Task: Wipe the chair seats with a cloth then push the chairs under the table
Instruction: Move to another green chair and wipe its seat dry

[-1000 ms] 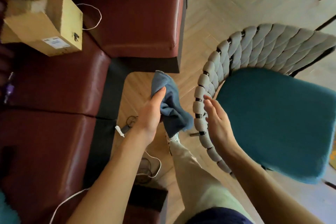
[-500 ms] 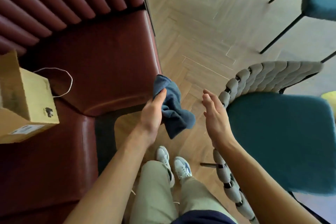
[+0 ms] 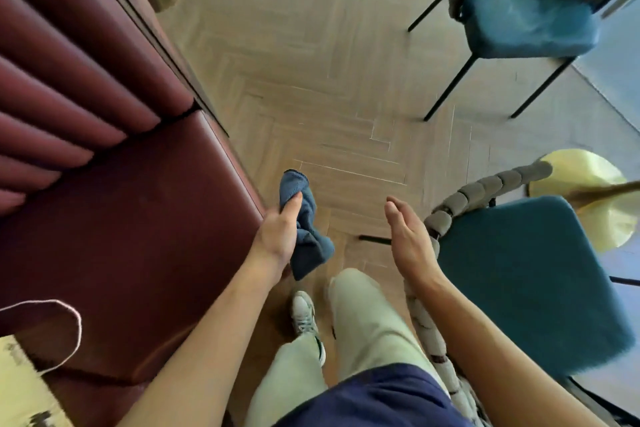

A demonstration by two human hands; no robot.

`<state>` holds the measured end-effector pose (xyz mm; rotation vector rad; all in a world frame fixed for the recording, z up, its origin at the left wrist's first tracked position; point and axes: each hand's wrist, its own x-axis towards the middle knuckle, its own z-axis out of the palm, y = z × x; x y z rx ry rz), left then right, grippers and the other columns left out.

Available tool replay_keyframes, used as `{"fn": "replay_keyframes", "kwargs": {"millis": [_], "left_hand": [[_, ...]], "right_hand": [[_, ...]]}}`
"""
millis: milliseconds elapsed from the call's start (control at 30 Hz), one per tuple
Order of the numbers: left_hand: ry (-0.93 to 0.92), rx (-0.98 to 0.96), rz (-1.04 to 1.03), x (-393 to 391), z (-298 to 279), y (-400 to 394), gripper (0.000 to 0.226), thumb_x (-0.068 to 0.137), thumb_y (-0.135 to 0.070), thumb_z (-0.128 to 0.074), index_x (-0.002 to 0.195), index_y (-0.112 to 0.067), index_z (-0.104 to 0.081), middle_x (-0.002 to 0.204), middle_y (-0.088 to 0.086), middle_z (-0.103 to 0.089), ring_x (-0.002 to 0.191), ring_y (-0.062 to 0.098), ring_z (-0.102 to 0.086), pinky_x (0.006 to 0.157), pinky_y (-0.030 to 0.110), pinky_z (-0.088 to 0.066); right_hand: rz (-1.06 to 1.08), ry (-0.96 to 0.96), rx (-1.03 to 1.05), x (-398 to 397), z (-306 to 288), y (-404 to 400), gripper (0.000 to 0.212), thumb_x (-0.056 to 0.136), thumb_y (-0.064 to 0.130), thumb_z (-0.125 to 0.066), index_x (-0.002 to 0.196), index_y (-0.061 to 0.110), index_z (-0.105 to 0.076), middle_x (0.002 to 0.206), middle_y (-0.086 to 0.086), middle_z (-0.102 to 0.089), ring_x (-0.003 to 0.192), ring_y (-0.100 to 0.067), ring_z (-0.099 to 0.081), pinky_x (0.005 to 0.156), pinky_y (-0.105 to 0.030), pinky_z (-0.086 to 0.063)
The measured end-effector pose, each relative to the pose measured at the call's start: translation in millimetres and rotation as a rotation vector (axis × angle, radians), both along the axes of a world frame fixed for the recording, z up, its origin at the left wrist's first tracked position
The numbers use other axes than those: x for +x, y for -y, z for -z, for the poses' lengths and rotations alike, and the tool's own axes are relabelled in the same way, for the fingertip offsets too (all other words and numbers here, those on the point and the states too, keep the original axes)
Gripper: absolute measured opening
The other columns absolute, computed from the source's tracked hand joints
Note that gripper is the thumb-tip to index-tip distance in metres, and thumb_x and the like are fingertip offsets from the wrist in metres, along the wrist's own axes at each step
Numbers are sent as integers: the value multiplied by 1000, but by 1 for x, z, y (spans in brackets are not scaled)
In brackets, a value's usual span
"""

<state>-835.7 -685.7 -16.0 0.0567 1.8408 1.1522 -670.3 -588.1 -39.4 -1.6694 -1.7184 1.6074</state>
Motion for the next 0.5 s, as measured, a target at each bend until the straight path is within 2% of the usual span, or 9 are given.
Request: {"fn": "replay_keyframes", "kwargs": {"millis": [67, 133, 200, 267, 367, 500], "left_hand": [[-35, -49, 76, -18, 2, -30, 36, 93, -45, -50, 104, -14, -66, 101, 6, -69, 103, 24, -64, 97, 39, -48], [-99, -95, 173, -36, 7, -64, 37, 95, -46, -47, 99, -15, -67, 92, 3, -67, 102, 24, -64, 93, 37, -49], [-152, -143, 245, -51, 6, -102, 33, 98, -44, -45, 88, -20, -64, 89, 2, -66, 94, 19, -63, 82, 29, -48], [-192, -178, 304, -64, 6, -144, 32, 99, -43, -44, 86, -21, -64, 94, 6, -69, 94, 20, -63, 85, 32, -48], [-224, -235, 397, -80, 0, -215, 29, 98, -44, -45, 88, -25, -65, 95, 4, -70, 97, 20, -64, 93, 37, -48], [-249, -248, 517, -89, -13, -319, 30, 100, -41, -45, 86, -22, -63, 85, -2, -65, 86, 14, -60, 72, 22, -44]], "right_hand": [[45, 6, 3, -13, 2, -26, 42, 101, 38, -40, 138, 21, -50, 136, 7, -55, 124, -6, -46, 102, -25, -34], [101, 26, 12, -22, 6, -57, 40, 100, 39, -41, 133, 22, -55, 128, 8, -60, 120, -8, -53, 98, -25, -40], [103, 52, 30, -28, 11, -94, 37, 100, 37, -42, 128, 20, -60, 113, 11, -64, 110, -8, -58, 84, -15, -41], [63, 87, 46, -32, 16, -137, 35, 100, 35, -44, 125, 18, -62, 110, 10, -65, 102, -6, -56, 74, -10, -37], [66, 119, 30, -35, 21, -204, 35, 99, 35, -46, 123, 17, -64, 116, 2, -68, 100, -7, -56, 80, -21, -40], [78, 165, 13, -42, 19, -287, 34, 98, 37, -48, 122, 19, -64, 115, 2, -69, 99, -7, -58, 85, -26, -45]]}}
